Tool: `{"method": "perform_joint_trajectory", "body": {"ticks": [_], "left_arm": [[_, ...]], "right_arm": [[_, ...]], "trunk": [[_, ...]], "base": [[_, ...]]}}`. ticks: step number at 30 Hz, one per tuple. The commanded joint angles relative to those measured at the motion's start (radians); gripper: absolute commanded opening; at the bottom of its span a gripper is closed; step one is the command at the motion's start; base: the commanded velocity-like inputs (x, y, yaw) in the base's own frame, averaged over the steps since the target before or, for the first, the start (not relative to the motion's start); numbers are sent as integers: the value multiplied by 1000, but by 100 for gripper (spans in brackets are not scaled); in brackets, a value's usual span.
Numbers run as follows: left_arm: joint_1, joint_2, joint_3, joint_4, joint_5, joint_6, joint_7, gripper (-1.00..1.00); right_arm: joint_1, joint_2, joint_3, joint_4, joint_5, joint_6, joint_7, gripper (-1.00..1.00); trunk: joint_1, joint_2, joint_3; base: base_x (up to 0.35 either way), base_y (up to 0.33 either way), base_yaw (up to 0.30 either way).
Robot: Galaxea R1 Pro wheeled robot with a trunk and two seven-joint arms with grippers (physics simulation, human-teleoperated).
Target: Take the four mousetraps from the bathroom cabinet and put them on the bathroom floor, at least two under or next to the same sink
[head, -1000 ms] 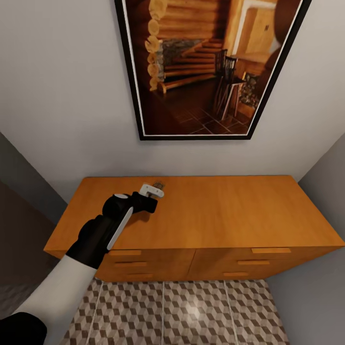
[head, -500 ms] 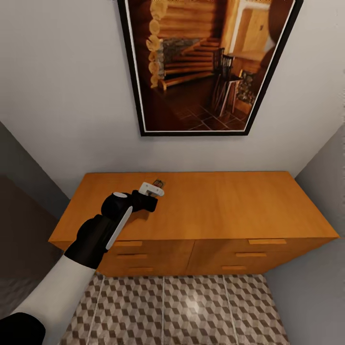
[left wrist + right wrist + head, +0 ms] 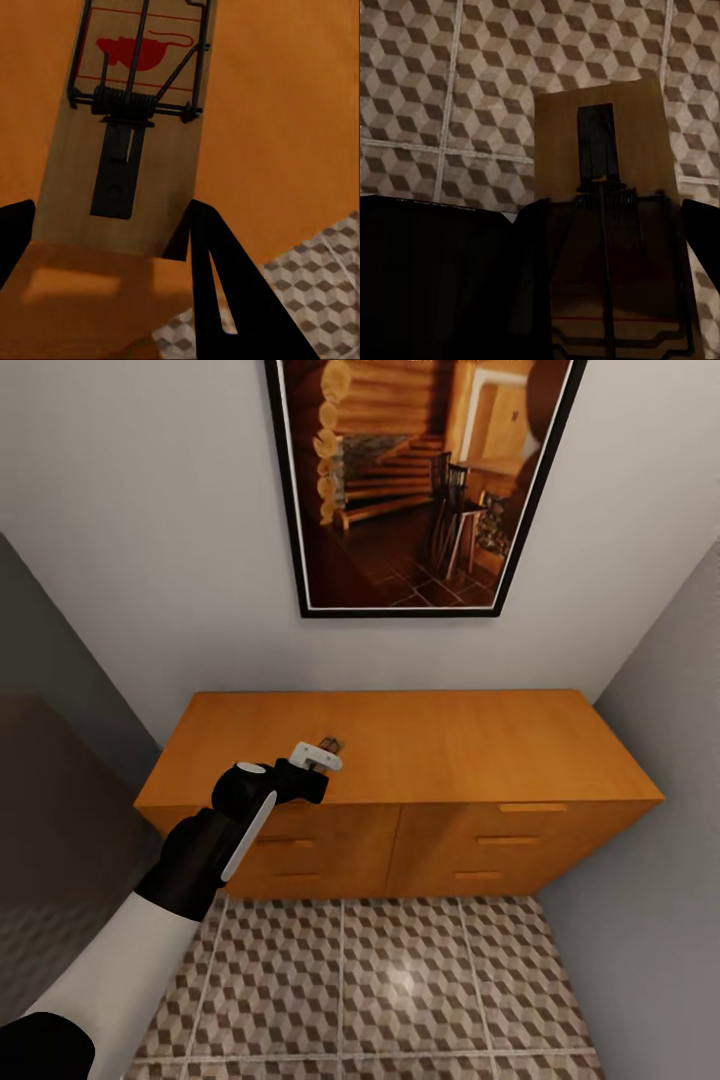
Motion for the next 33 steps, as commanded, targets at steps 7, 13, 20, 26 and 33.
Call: {"method": "perform_joint_trajectory", "body": {"ticks": [7,13,20,26,33], "left_arm": [[-1,1,-2,17,3,4,3,-100],[-1,1,-2,19,3,4,3,-100],[0,2,-2,19,3,4,3,-100],[5,3,-2,31,3,4,3,-100],[22,2,-4,78,3,-2,2,-100]], "right_arm": [[-1,0,8,1,-4,-2,-5,-100],[-1,0,8,1,-4,-2,-5,-100],[-1,0,8,1,-4,-2,-5,-100],[-1,0,9,1,-4,-2,-5,-100],[-1,0,8,1,-4,-2,-5,-100]], "trunk": [[0,-2,-2],[0,-2,-2],[0,-2,-2],[0,-2,-2],[0,-2,-2]], "base": [[-336,0,0],[-335,0,0],[-336,0,0],[-307,0,0],[-49,0,0]]}}
